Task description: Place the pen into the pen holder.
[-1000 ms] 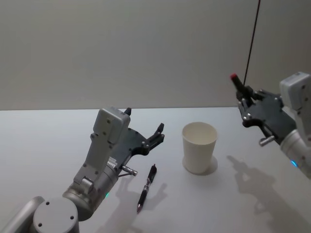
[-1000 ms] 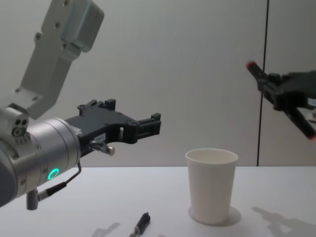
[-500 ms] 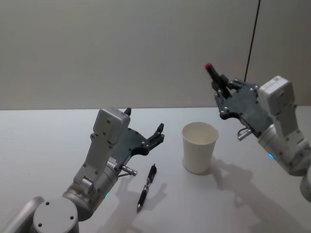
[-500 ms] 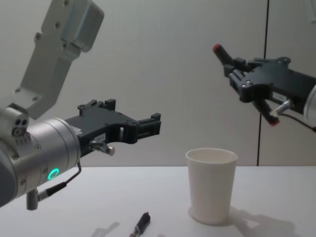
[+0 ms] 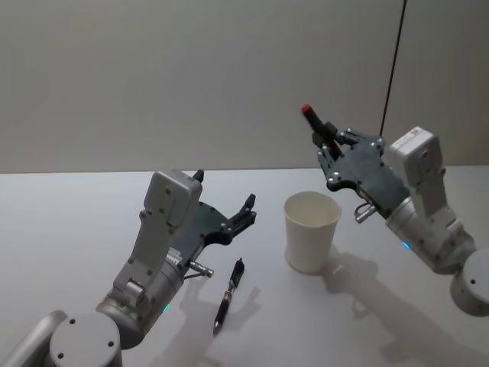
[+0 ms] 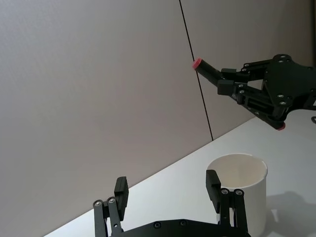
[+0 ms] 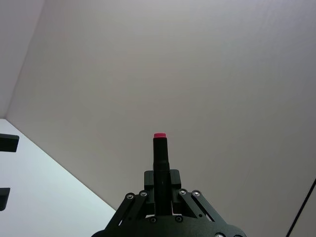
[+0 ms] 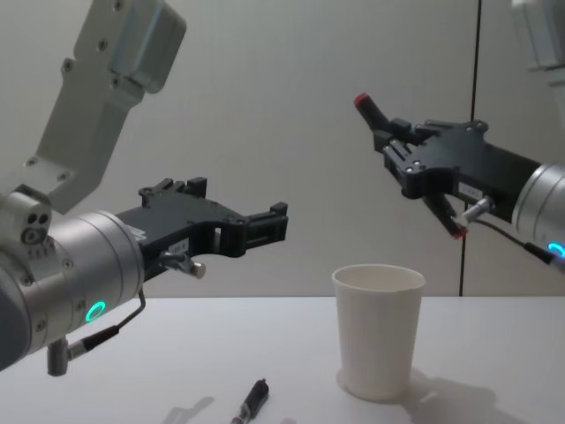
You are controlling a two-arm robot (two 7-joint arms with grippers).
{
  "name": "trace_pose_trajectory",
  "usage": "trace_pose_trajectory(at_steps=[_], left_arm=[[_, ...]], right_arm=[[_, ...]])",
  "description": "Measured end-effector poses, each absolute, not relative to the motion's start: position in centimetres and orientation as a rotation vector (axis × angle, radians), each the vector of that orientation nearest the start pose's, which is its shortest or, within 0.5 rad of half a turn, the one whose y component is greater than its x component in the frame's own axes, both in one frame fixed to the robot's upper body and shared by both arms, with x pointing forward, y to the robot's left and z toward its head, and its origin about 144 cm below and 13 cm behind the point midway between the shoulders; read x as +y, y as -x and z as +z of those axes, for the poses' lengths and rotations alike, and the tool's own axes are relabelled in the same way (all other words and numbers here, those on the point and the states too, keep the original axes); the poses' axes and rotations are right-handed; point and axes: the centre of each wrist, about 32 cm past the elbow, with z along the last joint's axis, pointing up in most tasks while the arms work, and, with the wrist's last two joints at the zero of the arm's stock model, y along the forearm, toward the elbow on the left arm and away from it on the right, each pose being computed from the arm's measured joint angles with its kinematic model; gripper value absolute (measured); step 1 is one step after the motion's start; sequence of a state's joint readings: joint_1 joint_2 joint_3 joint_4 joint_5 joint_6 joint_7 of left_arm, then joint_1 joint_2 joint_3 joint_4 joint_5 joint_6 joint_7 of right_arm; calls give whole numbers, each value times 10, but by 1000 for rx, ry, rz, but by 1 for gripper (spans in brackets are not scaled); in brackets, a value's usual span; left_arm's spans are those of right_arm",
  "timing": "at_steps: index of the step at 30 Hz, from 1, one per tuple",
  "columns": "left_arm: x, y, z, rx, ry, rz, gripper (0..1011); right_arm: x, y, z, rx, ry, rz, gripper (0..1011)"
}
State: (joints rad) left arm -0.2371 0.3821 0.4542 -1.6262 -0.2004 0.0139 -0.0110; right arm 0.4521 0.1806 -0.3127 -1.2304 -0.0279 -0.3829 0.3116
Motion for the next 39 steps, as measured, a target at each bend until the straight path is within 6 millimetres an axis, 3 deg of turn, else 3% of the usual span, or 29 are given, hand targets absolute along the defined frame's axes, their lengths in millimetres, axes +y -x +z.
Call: trace_pose_trajectory(at_steps=[18,39], left_arm=[[198,-492,1204,-268,-61,1124,1004],[198,-492,1204,-268,-61,1124,1004]], right_arm=[[-198,-592,1178,-499,-144,-874,167],[-196,-609,1170,-467,-173,-851,167]])
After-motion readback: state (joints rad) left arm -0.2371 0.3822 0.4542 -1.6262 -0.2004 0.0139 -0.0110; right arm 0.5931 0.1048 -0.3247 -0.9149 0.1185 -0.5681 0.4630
